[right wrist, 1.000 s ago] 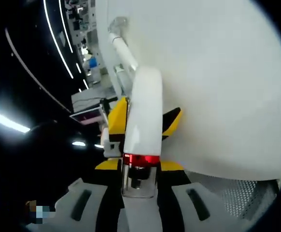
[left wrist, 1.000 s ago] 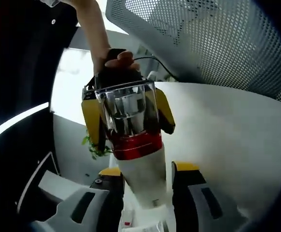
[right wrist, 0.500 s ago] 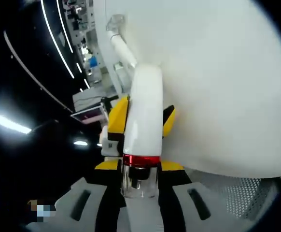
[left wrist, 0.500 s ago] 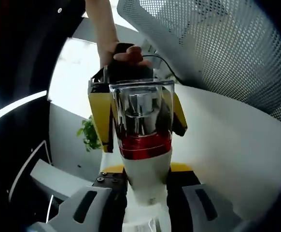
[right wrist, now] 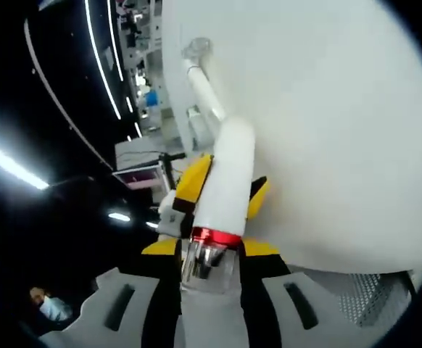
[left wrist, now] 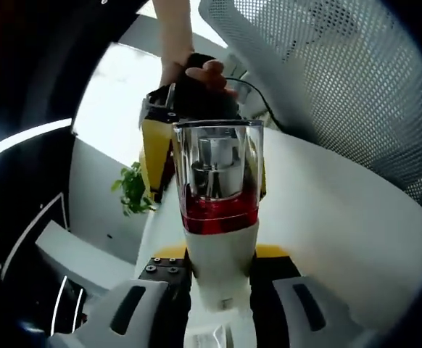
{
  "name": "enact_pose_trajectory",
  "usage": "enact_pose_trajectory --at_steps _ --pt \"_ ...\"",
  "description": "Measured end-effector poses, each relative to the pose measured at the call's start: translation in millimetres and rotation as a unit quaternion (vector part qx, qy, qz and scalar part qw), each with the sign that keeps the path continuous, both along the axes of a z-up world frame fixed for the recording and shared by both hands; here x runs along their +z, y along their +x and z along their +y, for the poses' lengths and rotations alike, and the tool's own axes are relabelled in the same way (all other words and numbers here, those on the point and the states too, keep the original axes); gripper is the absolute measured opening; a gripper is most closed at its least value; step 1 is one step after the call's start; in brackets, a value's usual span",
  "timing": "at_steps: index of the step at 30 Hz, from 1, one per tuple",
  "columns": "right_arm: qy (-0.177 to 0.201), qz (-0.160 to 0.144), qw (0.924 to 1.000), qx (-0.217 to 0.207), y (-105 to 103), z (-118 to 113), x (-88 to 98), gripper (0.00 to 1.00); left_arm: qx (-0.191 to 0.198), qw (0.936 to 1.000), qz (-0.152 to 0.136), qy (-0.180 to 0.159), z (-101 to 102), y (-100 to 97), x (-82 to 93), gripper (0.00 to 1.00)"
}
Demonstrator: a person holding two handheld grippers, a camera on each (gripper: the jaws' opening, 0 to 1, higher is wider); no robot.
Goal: Arrange the skincare products in the storage area until every visible bottle or jar stands upright without overlapping.
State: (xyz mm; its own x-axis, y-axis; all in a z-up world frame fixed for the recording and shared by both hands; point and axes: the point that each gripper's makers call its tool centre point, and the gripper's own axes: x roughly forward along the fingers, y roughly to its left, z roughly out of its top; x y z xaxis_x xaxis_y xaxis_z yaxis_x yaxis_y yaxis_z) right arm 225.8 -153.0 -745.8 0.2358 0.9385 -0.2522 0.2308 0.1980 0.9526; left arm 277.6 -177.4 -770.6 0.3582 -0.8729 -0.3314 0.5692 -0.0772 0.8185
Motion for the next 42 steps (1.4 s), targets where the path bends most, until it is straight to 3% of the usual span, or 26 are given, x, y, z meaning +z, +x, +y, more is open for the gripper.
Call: enact_pose_trajectory --at_steps 5,8,10,12,14,17,20,21,24,25,26,28,29,30,31,32,33,34,35,37,39,41,42 --pt "-0.013 -0.061 0.9978 -0.023 13.9 -14.5 14.2 0.38 0.016 0.9991 0.037 -0.012 3.1 4.5 2.7 0.31" --pt "-0.043 -0.115 0.9919 -0.031 26.2 -26.6 22.1 0.36 0.019 0.9984 0.051 -0.016 3.7 7.2 4.8 0.31" --pt "-0.071 -0.147 0.9863 -0.026 31.3 -31.1 22.6 0.41 0.027 0.9963 0.077 -0.026 3.2 8.7 5.9 0.31" --pt "-0.068 -0.166 0.9835 -0.025 35.3 -33.6 32.4 0.45 0.041 0.9925 0.108 -0.039 3.8 12.6 8.7 0.31" --pt "-0.09 -0.197 0.9758 -0.028 42.0 -38.4 35.8 0.47 0.05 0.9892 0.129 -0.048 5.1 16.9 10.8 0.31" --pt "-0.114 -0.234 0.9653 -0.017 45.1 -42.4 39.9 0.49 0.067 0.9806 0.171 -0.068 7.9 24.3 11.2 0.31" --pt "-0.134 -0.293 0.9466 -0.008 49.9 -42.7 49.8 0.54 0.095 0.966 0.223 -0.089 11.2 36.7 13.3 0.31" --pt "-0.14 -0.3 0.9434 0.006 47.4 -41.6 50.9 0.55 0.099 0.9622 0.235 -0.097 11.6 38.9 13.9 0.31" --pt "-0.184 -0.357 0.9149 0.04 47.5 -37.6 52.3 0.55 0.102 0.9575 0.25 -0.101 13.2 42.9 14.6 0.31" --pt "-0.192 -0.366 0.9094 0.05 46.8 -35.8 52.0 0.56 0.107 0.9527 0.264 -0.106 13.4 43.8 14.6 0.31" --pt "-0.2 -0.395 0.895 0.054 50.1 -32.3 54.4 0.58 0.108 0.9507 0.27 -0.109 13.7 45.1 15.0 0.31" --pt "-0.217 -0.412 0.8819 0.07 50.4 -26.9 52.7 0.61 0.12 0.9391 0.299 -0.12 15.1 49.1 15.2 0.31" --pt "-0.23 -0.431 0.8694 0.077 52.4 -25.4 51.7 0.62 0.125 0.9348 0.309 -0.123 16.1 51.7 16.1 0.31" --pt "-0.251 -0.458 0.8483 0.087 56.2 -23.5 49.7 0.63 0.126 0.9305 0.32 -0.127 16.6 52.8 16.2 0.31" --pt "-0.263 -0.459 0.8426 0.103 54.9 -22.6 45.5 0.62 0.129 0.9279 0.325 -0.129 19.3 57.8 14.1 0.31" --pt "-0.282 -0.478 0.8238 0.117 57.3 -20.5 42.4 0.62 0.129 0.9265 0.328 -0.131 20.4 59.8 13.3 0.31" --pt "-0.287 -0.494 0.812 0.12 59.7 -17.4 42.7 0.62 0.13 0.925 0.332 -0.132 20.9 60.6 13.1 0.31" --pt "-0.29 -0.503 0.8047 0.125 60.5 -14.2 42.8 0.61 0.128 0.9244 0.334 -0.131 21.1 60.8 12.8 0.31" --pt "-0.29 -0.522 0.7918 0.13 62.6 -8.6 45.1 0.61 0.125 0.9238 0.337 -0.131 20.2 58.9 12.7 0.31" --pt "-0.293 -0.531 0.7851 0.124 69.8 -6.6 46.8 0.58 0.121 0.9226 0.343 -0.13 20.2 59.7 12.8 0.31" --pt "-0.299 -0.571 0.7549 0.121 79.3 0.3 53.8 0.52 0.119 0.9177 0.354 -0.135 20.7 61.5 12.8 0.31" --pt "-0.308 -0.597 0.7298 0.127 84.5 4.2 55.9 0.48 0.119 0.9114 0.367 -0.142 22.5 64.1 12.6 0.31" --pt "-0.308 -0.605 0.7227 0.13 85.7 6.8 56.5 0.48 0.114 0.9121 0.368 -0.141 23.7 63.8 12.1 0.31"
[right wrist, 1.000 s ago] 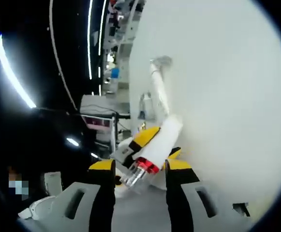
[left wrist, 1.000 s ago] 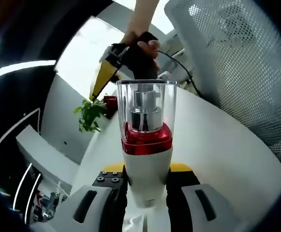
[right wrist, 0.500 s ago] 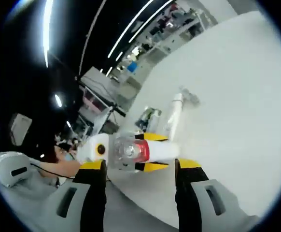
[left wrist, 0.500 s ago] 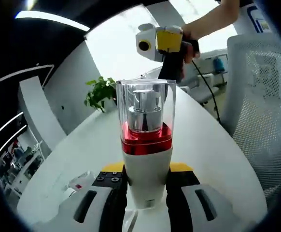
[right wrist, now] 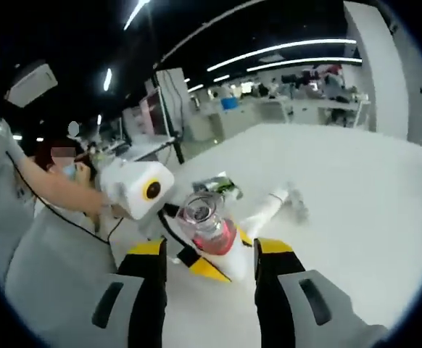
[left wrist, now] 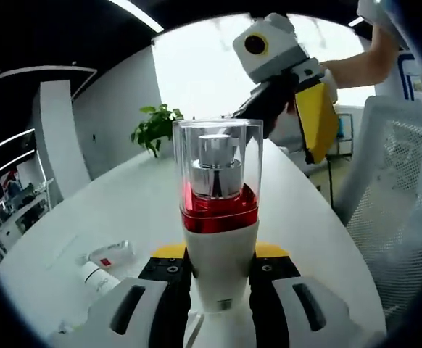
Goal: Arrange the skincare products in the storage area until every visible bottle or jar stands upright without overlapping.
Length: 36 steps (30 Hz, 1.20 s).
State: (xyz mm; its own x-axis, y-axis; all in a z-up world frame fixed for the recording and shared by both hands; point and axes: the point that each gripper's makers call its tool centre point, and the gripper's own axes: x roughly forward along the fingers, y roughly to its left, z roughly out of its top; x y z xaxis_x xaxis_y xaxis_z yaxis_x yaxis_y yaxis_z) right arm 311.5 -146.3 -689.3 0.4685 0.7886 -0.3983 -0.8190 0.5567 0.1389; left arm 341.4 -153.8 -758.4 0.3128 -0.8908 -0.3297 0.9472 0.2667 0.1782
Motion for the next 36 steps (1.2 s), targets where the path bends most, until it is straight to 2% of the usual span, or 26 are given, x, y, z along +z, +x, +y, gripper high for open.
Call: enact_pose_trajectory --at_steps 2,4,5,9,10,13,17,21,28,34,35,36 --pt "0.005 -0.017 0.9998 0.006 3.9 5.8 2.3 0.48 -0.011 0.9999 -0.003 0.001 -0.3 -1.7 -0.1 0.31" --pt "0.008 -0.061 0.9981 0.012 9.6 11.0 8.8 0.39 -0.016 0.9998 0.009 -0.003 -2.6 -3.9 0.1 0.31" --pt "0.009 -0.067 0.9976 0.015 10.3 12.8 10.0 0.35 -0.021 0.9997 0.014 -0.006 -3.3 -5.6 0.2 0.31" --pt "0.017 -0.058 0.9979 0.021 12.6 20.9 7.4 0.36 -0.028 0.9992 0.025 -0.013 -6.6 -10.7 1.7 0.31" --pt "0.011 -0.069 0.9972 0.025 13.2 21.1 6.8 0.35 -0.031 0.999 0.029 -0.016 -7.3 -11.5 1.8 0.31" --pt "0.025 -0.076 0.9961 0.037 13.6 25.4 10.4 0.34 -0.042 0.9979 0.045 -0.021 -9.7 -12.6 1.7 0.31" --pt "0.023 -0.084 0.995 0.049 12.6 29.5 9.3 0.34 -0.061 0.9963 0.056 -0.023 -12.5 -19.3 2.3 0.31" --pt "0.019 -0.107 0.9922 0.061 11.8 32.3 10.5 0.33 -0.07 0.9957 0.057 -0.02 -11.1 -18.0 1.4 0.31" --pt "0.028 -0.099 0.9927 0.062 20.3 32.3 6.5 0.34 -0.08 0.9943 0.069 -0.015 -14.5 -19.8 2.2 0.31" --pt "0.029 -0.103 0.9923 0.063 20.4 31.3 7.2 0.33 -0.085 0.9941 0.065 -0.014 -14.2 -21.4 2.3 0.31" --pt "0.03 -0.103 0.9924 0.06 20.9 31.1 7.2 0.32 -0.086 0.9946 0.058 -0.013 -14.6 -21.9 2.9 0.32" --pt "0.029 -0.107 0.9922 0.056 21.6 31.3 7.4 0.32 -0.085 0.9957 0.035 -0.008 -15.1 -20.3 4.3 0.32"
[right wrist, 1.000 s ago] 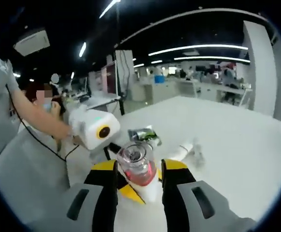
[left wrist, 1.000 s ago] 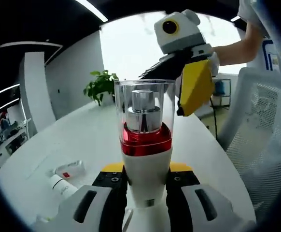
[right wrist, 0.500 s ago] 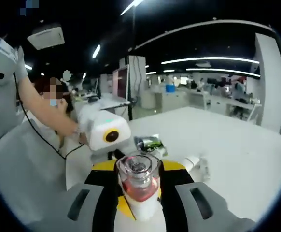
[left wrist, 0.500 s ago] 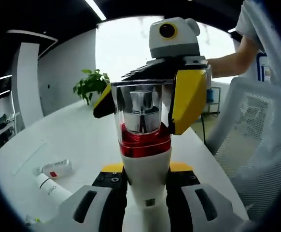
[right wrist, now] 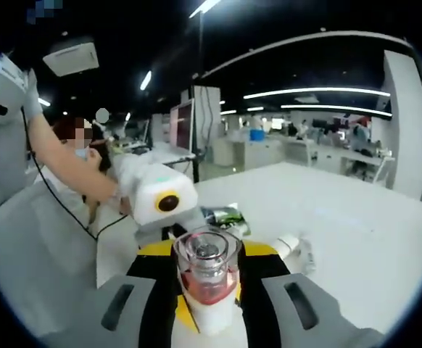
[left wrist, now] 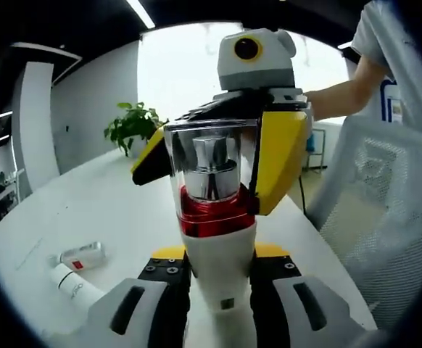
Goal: Arrange the skincare products in the storage area until every visible bottle or jar stands upright without overlapping.
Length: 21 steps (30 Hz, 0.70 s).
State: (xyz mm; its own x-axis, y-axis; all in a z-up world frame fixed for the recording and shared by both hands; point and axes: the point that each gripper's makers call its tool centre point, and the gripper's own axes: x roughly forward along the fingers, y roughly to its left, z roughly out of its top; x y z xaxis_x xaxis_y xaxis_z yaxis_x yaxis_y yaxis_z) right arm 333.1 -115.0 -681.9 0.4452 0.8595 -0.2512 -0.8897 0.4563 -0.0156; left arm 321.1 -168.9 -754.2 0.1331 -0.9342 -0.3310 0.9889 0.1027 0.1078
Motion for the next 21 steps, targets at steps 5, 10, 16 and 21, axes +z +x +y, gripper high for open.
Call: enact_pose_trajectory --at_steps 5,10,16,21 --pt "-0.003 -0.002 0.9999 -0.015 3.6 0.1 -0.3 0.32 0.01 0.9999 -0.012 0.004 2.8 2.7 1.4 0.35" --pt "0.0 0.006 0.9996 -0.026 13.5 3.5 -0.1 0.31 0.028 0.9993 -0.026 0.006 10.3 9.4 4.5 0.41" --pt "-0.004 -0.005 0.9997 -0.023 18.4 5.0 0.1 0.31 0.051 0.998 -0.032 0.021 21.5 23.1 -2.5 0.34" --pt "-0.006 -0.008 0.9997 -0.023 25.8 5.1 0.6 0.31 0.055 0.9978 -0.027 0.024 24.2 27.5 -4.2 0.34"
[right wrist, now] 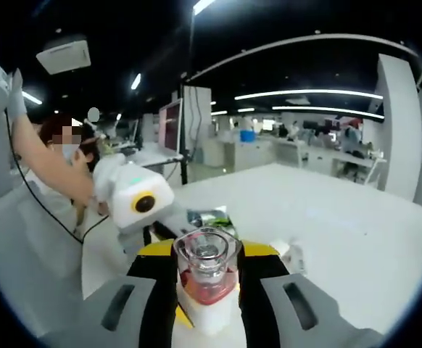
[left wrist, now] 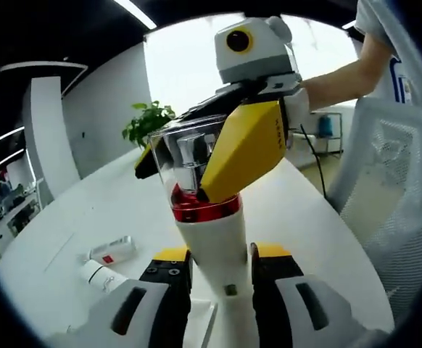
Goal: Arrange the skincare products in the storage area until every visible bottle or jar stands upright without overlapping.
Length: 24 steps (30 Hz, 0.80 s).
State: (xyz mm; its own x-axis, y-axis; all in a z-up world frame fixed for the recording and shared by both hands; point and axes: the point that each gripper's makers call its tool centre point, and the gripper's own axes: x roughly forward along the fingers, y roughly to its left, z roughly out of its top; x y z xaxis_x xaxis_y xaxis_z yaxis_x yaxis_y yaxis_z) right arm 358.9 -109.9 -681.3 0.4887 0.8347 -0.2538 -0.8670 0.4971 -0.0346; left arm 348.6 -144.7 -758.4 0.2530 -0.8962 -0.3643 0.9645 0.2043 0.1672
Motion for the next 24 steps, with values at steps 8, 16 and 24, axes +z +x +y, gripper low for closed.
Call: enact_pose_trajectory --at_steps 8,16,24 --pt "-0.005 -0.008 0.9999 0.002 11.7 -4.8 1.1 0.31 0.023 0.9996 -0.011 0.01 9.0 11.8 -2.8 0.33" --pt "-0.003 -0.005 1.0 -0.007 24.2 -13.7 1.0 0.32 0.045 0.999 0.0 0.006 10.3 21.5 -6.2 0.27" --pt "-0.006 0.0 1.0 0.002 21.7 -11.9 1.2 0.32 0.047 0.9989 0.006 0.008 6.9 23.7 -8.7 0.29"
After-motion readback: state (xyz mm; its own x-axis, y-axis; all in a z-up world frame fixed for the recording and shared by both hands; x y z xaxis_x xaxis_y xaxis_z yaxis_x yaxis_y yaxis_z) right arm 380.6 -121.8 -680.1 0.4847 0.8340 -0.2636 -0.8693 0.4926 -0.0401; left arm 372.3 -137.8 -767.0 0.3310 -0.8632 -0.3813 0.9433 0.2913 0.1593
